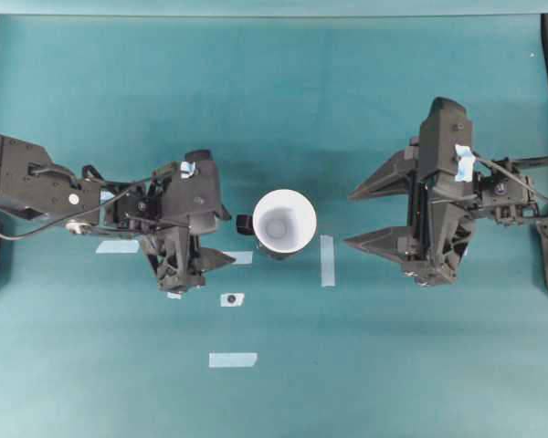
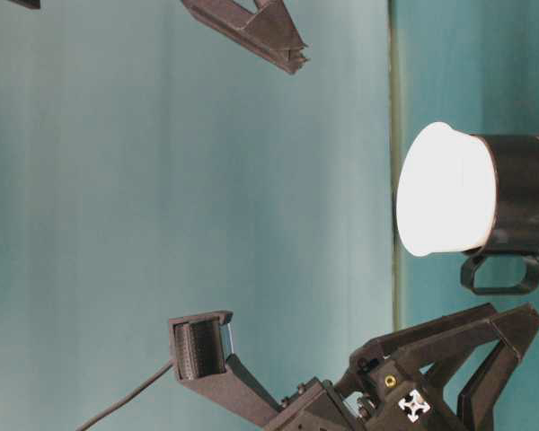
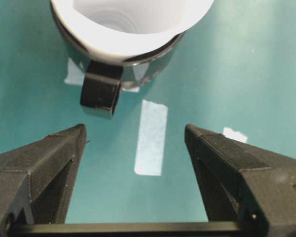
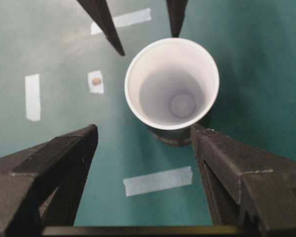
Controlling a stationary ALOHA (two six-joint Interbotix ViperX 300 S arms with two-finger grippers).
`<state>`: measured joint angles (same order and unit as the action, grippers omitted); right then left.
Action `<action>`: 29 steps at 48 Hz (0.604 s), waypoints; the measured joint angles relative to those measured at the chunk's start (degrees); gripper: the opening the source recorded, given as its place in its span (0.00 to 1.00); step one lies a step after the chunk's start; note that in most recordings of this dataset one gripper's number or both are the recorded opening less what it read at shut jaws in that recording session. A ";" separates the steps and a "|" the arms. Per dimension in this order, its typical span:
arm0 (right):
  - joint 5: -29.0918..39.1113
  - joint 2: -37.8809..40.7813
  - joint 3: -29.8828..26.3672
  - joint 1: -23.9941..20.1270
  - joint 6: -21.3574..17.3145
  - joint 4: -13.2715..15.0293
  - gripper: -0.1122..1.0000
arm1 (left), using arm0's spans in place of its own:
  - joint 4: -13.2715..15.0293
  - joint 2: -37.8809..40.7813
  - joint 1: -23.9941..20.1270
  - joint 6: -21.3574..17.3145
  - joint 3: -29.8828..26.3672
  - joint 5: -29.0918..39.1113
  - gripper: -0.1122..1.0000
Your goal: Holding the cup holder with the left arm, the right arm places the cup into the cup holder.
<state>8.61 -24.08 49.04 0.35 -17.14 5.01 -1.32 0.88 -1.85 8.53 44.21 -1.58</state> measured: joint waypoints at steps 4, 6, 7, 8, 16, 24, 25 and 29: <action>-0.35 0.44 0.09 0.00 0.18 0.09 0.83 | 0.00 0.26 0.26 0.26 0.09 -0.09 0.86; -0.70 0.62 0.00 0.00 0.18 0.09 0.83 | 0.09 0.62 0.35 0.44 0.09 -0.09 0.86; -0.79 0.70 0.09 0.00 0.18 0.09 0.83 | 0.00 0.70 0.44 0.62 0.09 -0.09 0.86; -0.97 0.79 0.09 0.00 0.18 0.09 0.83 | 0.00 0.88 0.44 0.70 0.00 -0.18 0.86; -2.11 1.93 0.09 0.00 0.18 0.18 0.83 | 0.09 1.49 0.62 0.62 0.00 -0.18 0.86; -2.29 2.72 0.09 0.00 0.18 0.18 0.83 | 0.09 1.49 0.62 0.62 0.00 -0.18 0.86; -2.29 2.72 0.09 0.00 0.26 0.18 0.83 | 0.09 1.49 0.62 0.62 0.00 -0.18 0.86; -2.29 2.81 0.09 0.09 0.18 0.18 0.83 | 0.09 1.49 0.70 0.62 0.09 -0.18 0.86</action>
<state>6.33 -21.27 49.13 0.44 -16.96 5.19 -1.23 2.37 -1.14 9.14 44.30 -1.76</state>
